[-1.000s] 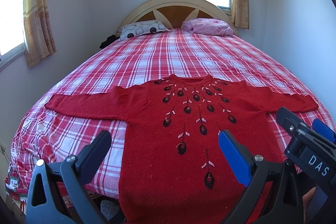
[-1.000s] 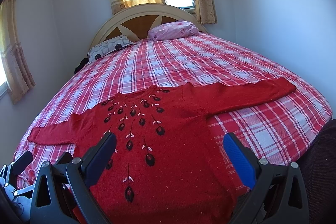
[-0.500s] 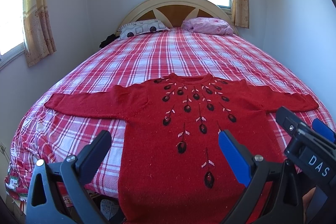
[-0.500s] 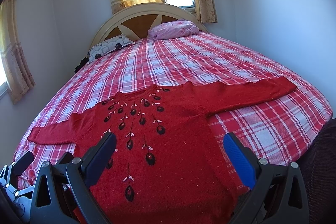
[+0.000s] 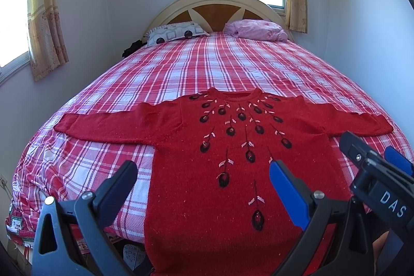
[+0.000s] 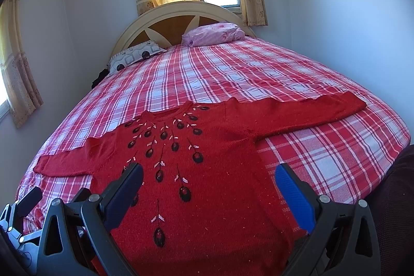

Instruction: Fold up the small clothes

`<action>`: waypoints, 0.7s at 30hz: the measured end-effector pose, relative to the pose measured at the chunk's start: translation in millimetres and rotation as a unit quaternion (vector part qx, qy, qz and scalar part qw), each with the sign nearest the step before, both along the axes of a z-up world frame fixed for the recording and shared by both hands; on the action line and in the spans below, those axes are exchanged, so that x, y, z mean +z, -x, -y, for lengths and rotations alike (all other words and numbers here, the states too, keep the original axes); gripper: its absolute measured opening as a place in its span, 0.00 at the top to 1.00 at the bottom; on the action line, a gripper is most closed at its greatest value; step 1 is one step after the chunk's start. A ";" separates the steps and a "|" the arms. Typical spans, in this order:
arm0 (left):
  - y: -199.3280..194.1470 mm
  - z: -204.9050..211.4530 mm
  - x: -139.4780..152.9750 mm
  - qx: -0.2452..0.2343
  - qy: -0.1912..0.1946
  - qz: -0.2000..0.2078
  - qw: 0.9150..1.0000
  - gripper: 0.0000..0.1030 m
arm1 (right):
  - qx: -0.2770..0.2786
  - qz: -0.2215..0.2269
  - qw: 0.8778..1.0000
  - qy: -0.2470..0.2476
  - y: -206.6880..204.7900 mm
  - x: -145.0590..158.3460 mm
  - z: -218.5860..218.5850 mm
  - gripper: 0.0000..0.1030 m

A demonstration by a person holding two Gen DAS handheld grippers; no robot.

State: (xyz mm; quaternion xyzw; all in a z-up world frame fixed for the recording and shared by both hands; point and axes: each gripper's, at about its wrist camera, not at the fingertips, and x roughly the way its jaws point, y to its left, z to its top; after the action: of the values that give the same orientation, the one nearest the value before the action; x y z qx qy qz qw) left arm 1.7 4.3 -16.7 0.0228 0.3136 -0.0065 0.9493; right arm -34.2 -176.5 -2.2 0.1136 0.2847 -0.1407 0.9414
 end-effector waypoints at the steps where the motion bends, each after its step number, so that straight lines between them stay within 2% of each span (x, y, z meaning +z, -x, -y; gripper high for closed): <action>1: 0.0 0.2 -1.5 -0.001 0.000 -0.002 1.000 0.00 | 0.001 -0.003 1.000 -0.003 -1.1 -2.1 0.2 0.01; 9: -12.5 7.8 -18.9 -0.019 -0.002 -0.035 0.999 0.00 | -0.011 -0.035 0.999 -0.031 -14.1 -22.1 15.2 0.01; 13: -24.3 6.5 -32.8 -0.028 0.012 -0.060 0.998 0.00 | -0.020 -0.051 0.998 -0.028 -24.2 -32.0 28.3 0.01; 17: -40.5 3.9 -42.6 -0.033 0.018 -0.064 0.997 0.00 | -0.048 -0.043 0.997 -0.032 -32.6 -39.6 67.1 0.01; 21: -61.5 5.7 -45.0 -0.043 0.008 -0.058 0.997 0.00 | -0.128 -0.021 0.991 -0.026 -34.3 -38.1 138.8 0.01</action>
State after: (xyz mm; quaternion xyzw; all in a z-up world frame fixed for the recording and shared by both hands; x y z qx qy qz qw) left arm 63.2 -1.4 -61.7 0.0279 0.3671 -0.0508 0.9284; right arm 0.1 -315.3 -40.3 0.1709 0.2910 -0.2549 0.9062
